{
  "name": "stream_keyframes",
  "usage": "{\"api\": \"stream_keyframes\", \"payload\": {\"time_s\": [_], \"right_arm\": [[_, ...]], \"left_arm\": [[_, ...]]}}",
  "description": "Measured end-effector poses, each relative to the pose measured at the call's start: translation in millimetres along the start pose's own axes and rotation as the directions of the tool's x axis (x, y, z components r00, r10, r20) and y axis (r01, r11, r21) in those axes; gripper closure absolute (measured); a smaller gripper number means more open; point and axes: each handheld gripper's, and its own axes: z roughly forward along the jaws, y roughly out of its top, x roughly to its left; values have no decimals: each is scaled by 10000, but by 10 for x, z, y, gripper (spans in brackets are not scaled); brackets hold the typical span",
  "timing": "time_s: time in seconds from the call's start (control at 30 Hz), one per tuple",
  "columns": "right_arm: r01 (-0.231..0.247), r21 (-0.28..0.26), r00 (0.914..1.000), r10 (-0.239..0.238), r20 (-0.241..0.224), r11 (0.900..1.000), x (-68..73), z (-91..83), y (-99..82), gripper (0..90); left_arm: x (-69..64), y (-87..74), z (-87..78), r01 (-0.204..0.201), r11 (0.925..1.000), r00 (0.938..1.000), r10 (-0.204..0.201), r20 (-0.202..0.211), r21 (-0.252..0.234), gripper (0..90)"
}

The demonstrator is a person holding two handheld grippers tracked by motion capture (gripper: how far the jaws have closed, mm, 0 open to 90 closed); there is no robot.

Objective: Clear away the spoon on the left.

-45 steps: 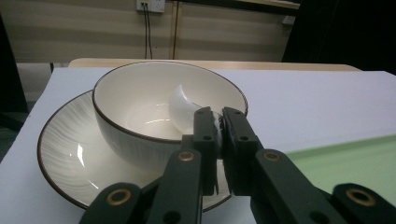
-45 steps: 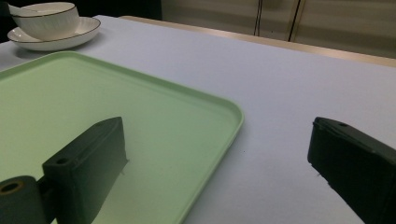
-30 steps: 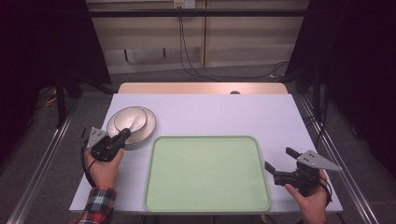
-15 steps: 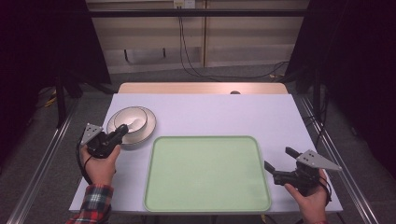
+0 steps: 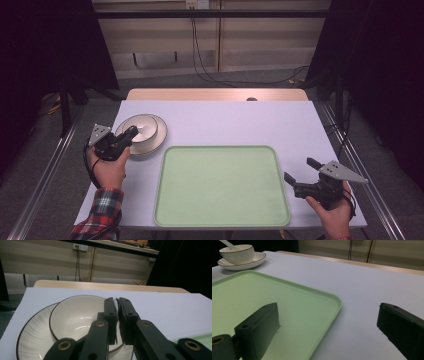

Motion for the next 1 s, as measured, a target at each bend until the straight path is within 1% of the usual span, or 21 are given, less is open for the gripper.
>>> {"api": "stream_keyframes", "payload": {"time_s": [0.07,0.1,0.13,0.3,0.33,0.4,0.43,0.47,0.53,0.57,0.67,0.7,0.73,0.77,0.83,0.9,0.97,1.0], "right_arm": [[-50,2,10000,50,18,10000,0,2,-2,38],[-81,-1,10000,81,6,10000,-2,1,-4,38],[-81,-19,10000,81,-14,10000,-6,3,-7,38],[-134,-76,9999,134,20,9999,-17,-8,-6,38],[-172,-54,9999,172,-13,9998,-16,-13,-5,38],[-159,-111,9999,160,43,9998,-19,-10,-6,38],[-162,-97,9999,162,9,9998,-20,-11,-5,38],[-221,-82,9998,221,7,9997,-15,-12,-5,38],[-228,-86,9997,228,-11,9997,-14,-12,-5,37],[-129,-84,9999,129,-23,9999,-18,-11,-6,37],[-91,-62,9999,91,-59,9999,-17,-9,-6,36],[-78,-59,10000,78,-57,10000,-16,-10,-5,36],[-71,-66,10000,71,-64,10000,-16,-10,-4,35],[-74,-72,10000,74,-65,9999,-16,-9,-4,35],[-78,-66,10000,77,-42,9999,-14,-7,-4,35],[-66,-65,10000,66,-41,10000,-12,-6,-4,35],[-31,-42,10000,31,-38,10000,-8,-2,0,32],[-11,-46,10000,11,-27,10000,-7,-1,1,32]], "left_arm": [[4,27,27,-145,9999,9999,145,-54,39,853],[4,27,27,-145,9999,9999,145,-54,39,853],[8,47,48,-62,10000,9999,62,-80,0,853],[6,81,104,-101,9998,9999,100,-84,-142,853],[3,86,123,-62,9997,9999,59,-140,-238,853],[17,92,141,-21,9995,10000,18,-98,-324,853],[11,94,153,152,9989,9997,-161,-196,-440,853],[12,107,158,128,9993,9996,-137,-230,-364,853],[9,114,162,161,9992,9997,-168,-191,-371,853],[7,119,163,179,9991,9997,-185,-164,-397,853],[-7,151,143,184,9988,9995,-195,-248,-462,853],[-6,167,134,173,9988,9997,-181,-172,-458,853],[-15,186,123,202,9986,9994,-215,-257,-491,853],[-14,195,118,222,9980,9996,-231,-152,-585,853],[-22,231,93,266,9975,9995,-274,-124,-659,853],[-25,266,66,271,9974,9996,-274,-27,-661,853],[-27,292,52,214,9977,9998,-215,-19,-647,853],[-28,315,35,278,9977,9996,-280,-22,-620,853]]}}
